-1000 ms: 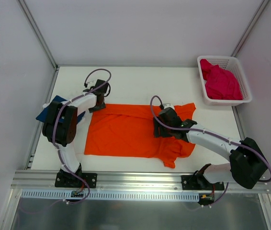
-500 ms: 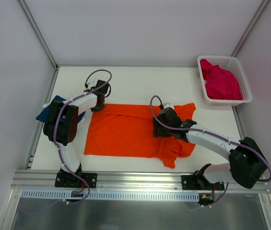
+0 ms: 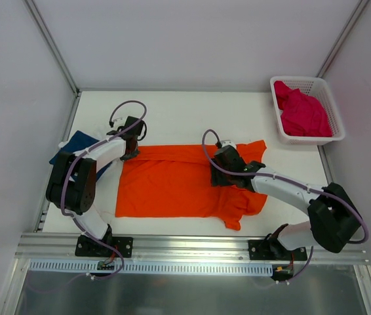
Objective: Fold and stack the t-shirts
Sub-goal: Fold the flattened tshirt in 1/3 of the way
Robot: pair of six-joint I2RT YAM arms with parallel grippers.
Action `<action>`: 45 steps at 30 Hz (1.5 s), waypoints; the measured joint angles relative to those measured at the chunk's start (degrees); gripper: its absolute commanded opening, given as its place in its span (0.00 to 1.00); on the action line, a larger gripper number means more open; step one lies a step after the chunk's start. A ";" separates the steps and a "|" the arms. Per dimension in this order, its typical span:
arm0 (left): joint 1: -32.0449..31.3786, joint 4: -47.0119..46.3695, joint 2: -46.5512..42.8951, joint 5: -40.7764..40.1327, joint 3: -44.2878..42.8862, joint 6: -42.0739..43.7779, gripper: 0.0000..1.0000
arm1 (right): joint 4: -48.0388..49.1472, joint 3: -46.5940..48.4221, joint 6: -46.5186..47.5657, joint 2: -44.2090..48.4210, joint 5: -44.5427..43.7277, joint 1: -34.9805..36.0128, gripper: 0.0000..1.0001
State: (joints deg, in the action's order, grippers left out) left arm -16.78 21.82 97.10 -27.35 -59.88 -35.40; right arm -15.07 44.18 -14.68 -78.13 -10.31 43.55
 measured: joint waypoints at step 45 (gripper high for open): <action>0.00 -0.07 -3.06 0.24 3.28 -1.18 0.06 | 0.04 49.68 3.19 -46.86 4.63 -0.94 0.01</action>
State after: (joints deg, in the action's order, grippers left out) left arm -16.78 21.76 94.04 -27.11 -56.60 -36.58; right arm -15.03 93.86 -11.49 -124.99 -5.67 42.61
